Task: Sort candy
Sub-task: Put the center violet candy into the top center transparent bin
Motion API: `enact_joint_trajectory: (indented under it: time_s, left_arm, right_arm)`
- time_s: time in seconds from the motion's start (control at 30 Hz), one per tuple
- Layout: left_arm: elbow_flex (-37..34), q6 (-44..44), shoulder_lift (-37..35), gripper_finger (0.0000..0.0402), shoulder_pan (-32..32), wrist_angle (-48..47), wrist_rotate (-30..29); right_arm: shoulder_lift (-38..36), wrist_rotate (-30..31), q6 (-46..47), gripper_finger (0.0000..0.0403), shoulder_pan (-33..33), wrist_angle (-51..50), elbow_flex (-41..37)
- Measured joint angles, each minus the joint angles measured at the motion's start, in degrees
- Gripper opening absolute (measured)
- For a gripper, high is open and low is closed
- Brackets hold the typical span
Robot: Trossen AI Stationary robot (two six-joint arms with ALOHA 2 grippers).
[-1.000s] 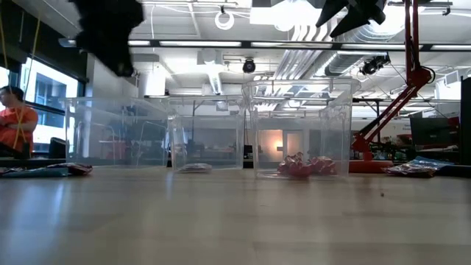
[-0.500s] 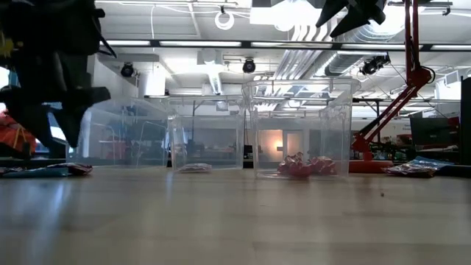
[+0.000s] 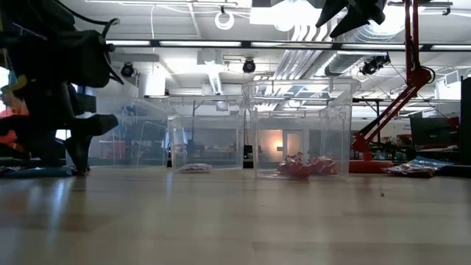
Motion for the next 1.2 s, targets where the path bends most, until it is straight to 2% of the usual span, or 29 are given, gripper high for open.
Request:
enact_joint_trajectory:
  time_s: [0.1, 0.17, 0.27, 0.33, 0.47, 0.63, 0.77, 0.9, 1.03, 1.1, 1.2]
  left_arm:
    - [1.08, 3.32, 0.98, 0.0174, 0.04, 0.39, 0.28]
    - [1.98, 4.59, 0.91, 0.0132, 0.02, 1.37, 1.15]
    - [2.93, 7.54, 0.29, 0.004, -0.02, 1.89, 1.27]
    - [3.5, 10.02, -0.27, 0.0017, -0.02, 3.82, 1.93]
    - [6.72, 16.07, -2.78, 0.001, -0.47, 3.97, 3.26]
    - [14.37, 28.64, -8.8, 0.0006, -3.21, 4.81, 3.64]
    - [20.54, 41.46, -12.89, 0.0003, -3.44, 14.93, 0.8]
    - [24.64, 57.59, -12.77, 0.0002, 1.03, 25.92, -2.69]
    - [26.92, 66.7, -9.88, 0.0006, 8.46, 27.28, -3.05]
    - [27.11, 69.76, -7.9, 0.0021, 12.31, 27.24, -1.92]
    - [27.11, 72.04, -4.64, 0.0064, 17.4, 27.05, 3.52]
  right_arm:
    - [0.28, 0.0, -0.01, 0.0259, 0.0, -0.01, 0.01]
    - [0.69, 0.0, 0.0, 0.0259, -0.01, 0.0, 0.01]
    - [1.44, 0.0, 0.0, 0.0259, -0.02, 0.0, 0.0]
    - [1.98, -0.01, 0.0, 0.0259, -0.02, -0.15, 0.0]
    - [2.8, -1.07, -0.02, 0.0259, 0.0, -0.49, 0.0]
    - [2.16, -1.05, -1.58, 0.0259, 0.41, 0.87, 0.0]
    - [0.84, -0.6, -2.94, 0.0259, 0.42, 2.72, 0.0]
    - [0.46, 0.62, -3.02, 0.0259, 0.37, 3.13, 0.0]
    - [0.58, 0.61, -2.83, 0.0259, 0.37, 3.32, 0.0]
    - [0.66, 0.59, -2.69, 0.0259, 0.37, 3.4, 0.0]
    - [0.66, 0.59, -2.68, 0.0259, 0.37, 3.61, 0.0]
